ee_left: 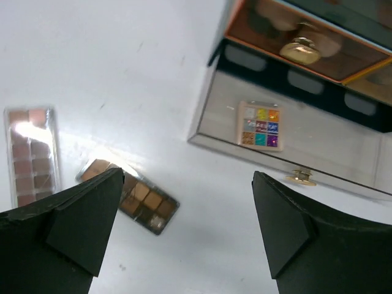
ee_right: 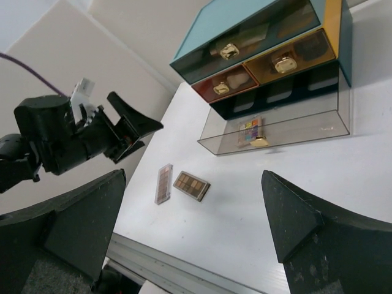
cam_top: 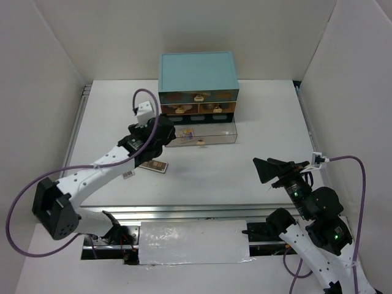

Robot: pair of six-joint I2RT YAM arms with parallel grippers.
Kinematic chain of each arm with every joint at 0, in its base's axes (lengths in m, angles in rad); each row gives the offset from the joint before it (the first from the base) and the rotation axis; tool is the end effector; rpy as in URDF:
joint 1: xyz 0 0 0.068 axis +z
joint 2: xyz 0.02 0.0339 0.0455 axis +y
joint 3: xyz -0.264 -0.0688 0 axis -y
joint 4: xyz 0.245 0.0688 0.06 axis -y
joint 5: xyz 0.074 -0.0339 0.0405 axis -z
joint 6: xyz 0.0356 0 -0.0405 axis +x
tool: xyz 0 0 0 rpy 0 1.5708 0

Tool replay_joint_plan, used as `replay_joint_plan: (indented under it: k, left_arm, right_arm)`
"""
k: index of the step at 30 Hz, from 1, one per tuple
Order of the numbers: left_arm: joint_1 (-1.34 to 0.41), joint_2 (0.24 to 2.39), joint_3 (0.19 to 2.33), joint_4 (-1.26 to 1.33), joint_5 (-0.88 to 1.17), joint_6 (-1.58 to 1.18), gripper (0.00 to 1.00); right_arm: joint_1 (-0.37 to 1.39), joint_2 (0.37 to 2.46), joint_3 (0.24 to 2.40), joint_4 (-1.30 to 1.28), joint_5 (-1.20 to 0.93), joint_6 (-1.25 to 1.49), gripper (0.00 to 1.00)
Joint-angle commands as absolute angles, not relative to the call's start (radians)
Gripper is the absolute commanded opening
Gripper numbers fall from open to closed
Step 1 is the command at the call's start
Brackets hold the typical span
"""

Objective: Organize the makeup

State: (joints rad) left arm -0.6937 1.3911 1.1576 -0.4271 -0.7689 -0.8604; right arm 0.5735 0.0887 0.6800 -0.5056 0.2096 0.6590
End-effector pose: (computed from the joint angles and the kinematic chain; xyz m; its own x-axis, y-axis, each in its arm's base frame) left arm 0.2493 -0.1751 0.3138 -0.3360 -0.4292 -0.8384 -0.3333 0.8867 -0.3204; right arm 0.0338 0.0130 0.3326 -0.1615 0.6087 -0.7768 -0.3259 0.7101 0.6242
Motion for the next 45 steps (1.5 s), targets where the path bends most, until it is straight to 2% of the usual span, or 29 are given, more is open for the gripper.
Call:
replay_joint_plan:
  k: [1, 2, 5, 12, 20, 35, 38, 42, 45]
  left_arm:
    - [-0.684, 1.322, 1.072, -0.572, -0.81, -1.125, 0.99]
    - [-0.681, 1.319, 1.074, -0.68, -0.822, -1.267, 0.99]
    - [-0.672, 1.391, 1.106, -0.836, -0.819, -1.464, 0.99]
    - [-0.657, 1.701, 1.402, -1.259, -0.769, -1.83, 0.99]
    - [-0.627, 1.749, 1.299, -1.131, -0.605, -1.911, 0.99]
    - [-0.561, 1.874, 1.201, -0.917, -0.54, -1.875, 0.99]
    - [-0.561, 1.888, 1.175, -0.882, -0.503, -1.871, 0.94]
    - [-0.561, 1.888, 1.096, -0.801, -0.44, -1.853, 0.72]
    - [-0.561, 1.884, 1.049, -0.73, -0.404, -1.836, 0.42]
  right_arm:
    - [0.581, 0.084, 0.663, -0.44, 0.16, 0.647, 1.0]
    - [0.581, 0.087, 0.661, -0.43, 0.15, 0.65, 1.0]
    - [0.58, 0.094, 0.658, -0.416, 0.115, 0.669, 1.0]
    - [0.58, 0.087, 0.672, -0.426, 0.092, 0.686, 1.0]
    - [0.58, 0.087, 0.698, -0.457, 0.081, 0.678, 1.0]
    - [0.581, 0.067, 0.742, -0.52, 0.084, 0.635, 1.0]
    - [0.581, 0.061, 0.755, -0.534, 0.097, 0.629, 1.0]
    - [0.58, 0.057, 0.772, -0.546, 0.106, 0.621, 1.0]
    - [0.581, 0.057, 0.787, -0.558, 0.113, 0.618, 1.0]
